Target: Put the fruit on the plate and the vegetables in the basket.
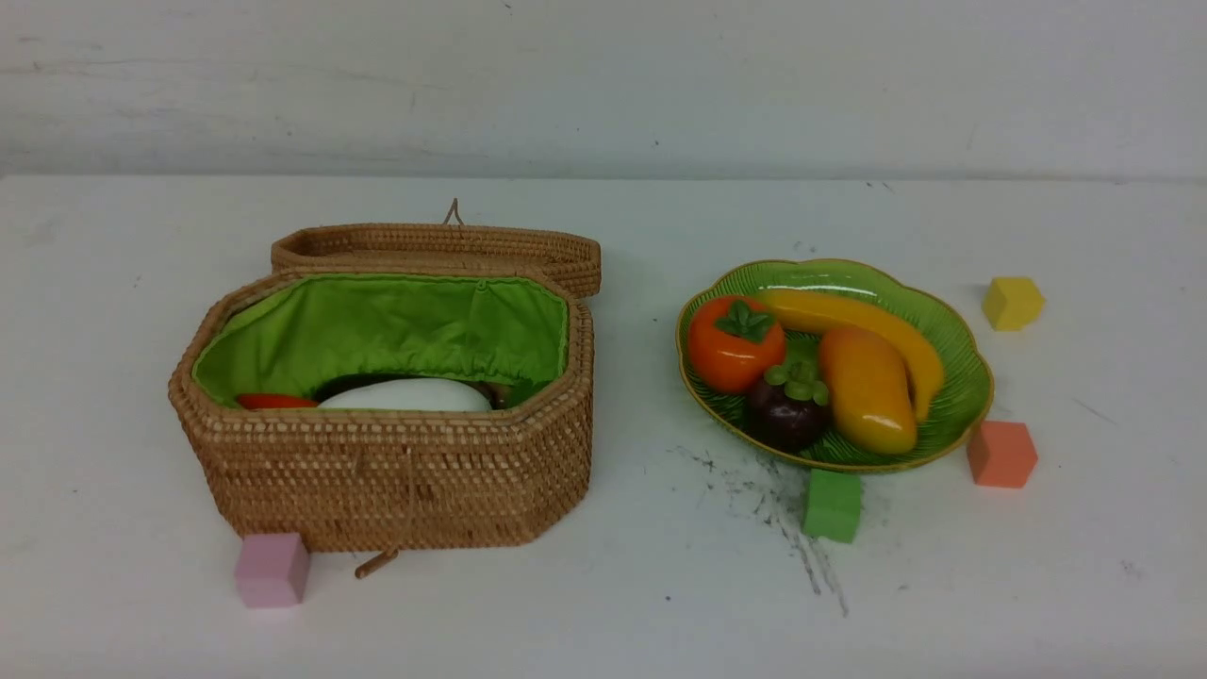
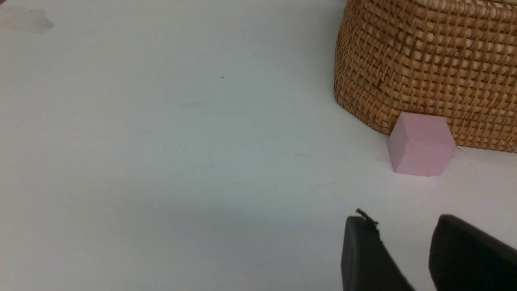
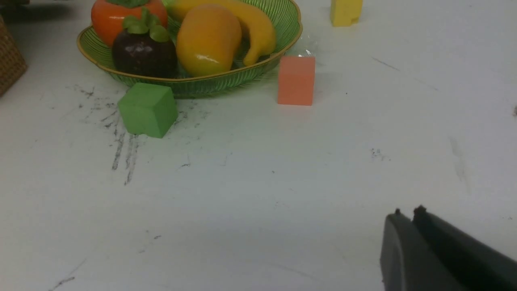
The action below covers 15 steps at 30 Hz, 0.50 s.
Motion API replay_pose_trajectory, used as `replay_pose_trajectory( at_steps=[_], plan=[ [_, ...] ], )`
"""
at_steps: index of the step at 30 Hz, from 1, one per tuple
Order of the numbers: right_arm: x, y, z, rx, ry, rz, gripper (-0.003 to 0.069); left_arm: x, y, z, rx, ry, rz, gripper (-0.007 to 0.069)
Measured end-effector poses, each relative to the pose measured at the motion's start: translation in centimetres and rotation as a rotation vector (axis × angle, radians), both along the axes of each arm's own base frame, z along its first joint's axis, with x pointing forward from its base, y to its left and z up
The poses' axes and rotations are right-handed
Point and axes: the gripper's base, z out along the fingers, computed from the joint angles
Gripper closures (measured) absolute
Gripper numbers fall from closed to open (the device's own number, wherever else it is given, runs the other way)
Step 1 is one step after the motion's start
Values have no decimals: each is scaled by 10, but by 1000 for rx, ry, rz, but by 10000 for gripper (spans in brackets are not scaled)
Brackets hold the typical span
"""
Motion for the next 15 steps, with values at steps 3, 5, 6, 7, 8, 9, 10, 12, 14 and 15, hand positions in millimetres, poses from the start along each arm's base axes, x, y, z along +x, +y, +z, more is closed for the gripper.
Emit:
replay_pose_trajectory(
  at_steps=[3,5,6,7,8,9,10,12,14,15],
  plan=[
    [0,0,0,5,0,-2,602,0,0,0,0,0,0,386],
    [0,0,0,5,0,-2,599,0,0,0,0,0,0,386],
    [0,0,0,5,0,-2,598,0,0,0,0,0,0,386],
    [0,0,0,5,0,-2,597,0,0,0,0,0,0,386],
    [0,0,0,5,0,-2,594,0,0,0,0,0,0,386],
    [0,0,0,5,0,-2,593,0,0,0,0,0,0,386],
    [0,0,0,5,0,-2,592,0,0,0,0,0,0,386],
    [0,0,0,5,0,-2,591,0,0,0,0,0,0,386],
    [0,0,0,5,0,-2,586,0,0,0,0,0,0,386],
    [0,0,0,0,0,0,584,0,0,0,0,0,0,386]
  ],
)
